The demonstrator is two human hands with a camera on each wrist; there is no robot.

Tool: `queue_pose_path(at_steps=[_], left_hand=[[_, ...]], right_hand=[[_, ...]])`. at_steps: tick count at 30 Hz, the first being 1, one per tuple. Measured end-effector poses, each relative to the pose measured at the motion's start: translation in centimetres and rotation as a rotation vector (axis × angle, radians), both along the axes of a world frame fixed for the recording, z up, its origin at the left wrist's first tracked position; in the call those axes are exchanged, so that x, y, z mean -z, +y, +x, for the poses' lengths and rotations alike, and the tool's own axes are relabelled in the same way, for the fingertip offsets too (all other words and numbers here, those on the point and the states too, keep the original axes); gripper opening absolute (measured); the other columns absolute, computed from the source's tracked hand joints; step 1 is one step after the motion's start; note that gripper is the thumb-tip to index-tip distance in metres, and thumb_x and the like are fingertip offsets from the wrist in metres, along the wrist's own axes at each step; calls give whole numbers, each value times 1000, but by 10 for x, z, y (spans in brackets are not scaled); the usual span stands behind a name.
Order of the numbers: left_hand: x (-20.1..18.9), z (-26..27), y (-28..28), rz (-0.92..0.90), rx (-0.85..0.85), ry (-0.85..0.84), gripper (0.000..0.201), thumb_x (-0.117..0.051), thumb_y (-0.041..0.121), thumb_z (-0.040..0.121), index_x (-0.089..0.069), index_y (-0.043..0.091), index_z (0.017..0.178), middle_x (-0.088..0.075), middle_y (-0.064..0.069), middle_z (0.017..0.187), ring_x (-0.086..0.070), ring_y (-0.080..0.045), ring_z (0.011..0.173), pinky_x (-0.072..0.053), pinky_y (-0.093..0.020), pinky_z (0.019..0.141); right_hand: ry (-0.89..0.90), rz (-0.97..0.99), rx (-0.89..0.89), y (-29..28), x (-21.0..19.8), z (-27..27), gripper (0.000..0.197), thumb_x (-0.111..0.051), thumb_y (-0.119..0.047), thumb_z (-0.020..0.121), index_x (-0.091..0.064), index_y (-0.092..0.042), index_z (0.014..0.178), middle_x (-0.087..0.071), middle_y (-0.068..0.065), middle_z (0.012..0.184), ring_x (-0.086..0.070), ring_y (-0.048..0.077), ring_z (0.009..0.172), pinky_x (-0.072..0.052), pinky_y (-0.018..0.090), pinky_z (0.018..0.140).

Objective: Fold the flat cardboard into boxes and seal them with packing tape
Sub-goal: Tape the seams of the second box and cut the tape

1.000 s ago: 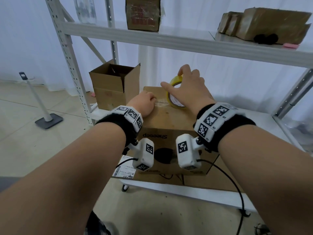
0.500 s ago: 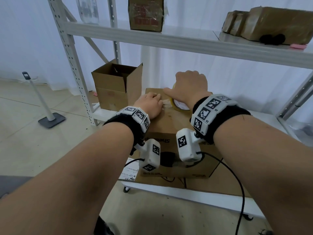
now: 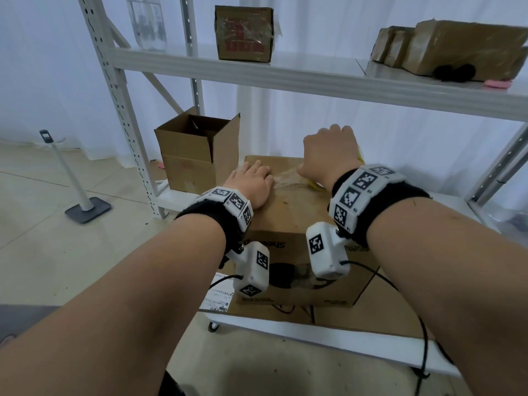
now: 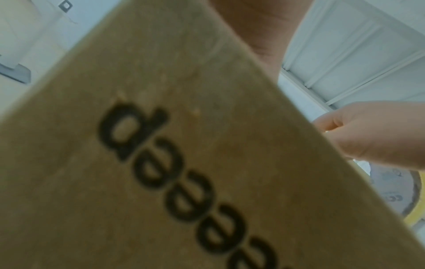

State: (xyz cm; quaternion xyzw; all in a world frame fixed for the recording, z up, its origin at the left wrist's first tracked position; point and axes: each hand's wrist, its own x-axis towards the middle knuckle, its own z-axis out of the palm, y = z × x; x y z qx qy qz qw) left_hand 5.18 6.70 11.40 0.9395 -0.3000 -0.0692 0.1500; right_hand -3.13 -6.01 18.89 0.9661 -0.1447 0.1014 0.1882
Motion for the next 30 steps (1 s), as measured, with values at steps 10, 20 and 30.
queue_pose_path(at_steps=[10,20,30], left_hand=[[-4,-5,-3,121,-19,1,55,-10,40,103,-4,21,155,5,2,162,7,-21,149,3,-44,120],[-7,-8,-4,128,0,-47,53,-14,35,104,-16,16,153,-3,0,162,2,-23,149,2,-45,119],[-10,-17,-18,275,-103,-38,61,-11,45,102,1,16,154,6,1,162,6,-20,149,7,-42,119]], right_hand=[[-103,201,58,-11,8,-3,44,-41,-46,93,-61,-21,123,-42,9,128,-38,30,119,-34,46,90],[-334,570,60,-28,19,-18,62,-57,-61,82,-49,-24,132,-39,10,132,-41,34,120,-42,45,92],[-272,545,41,-29,18,-18,59,-53,-55,86,-44,-31,140,-40,9,132,-40,34,120,-36,39,82]])
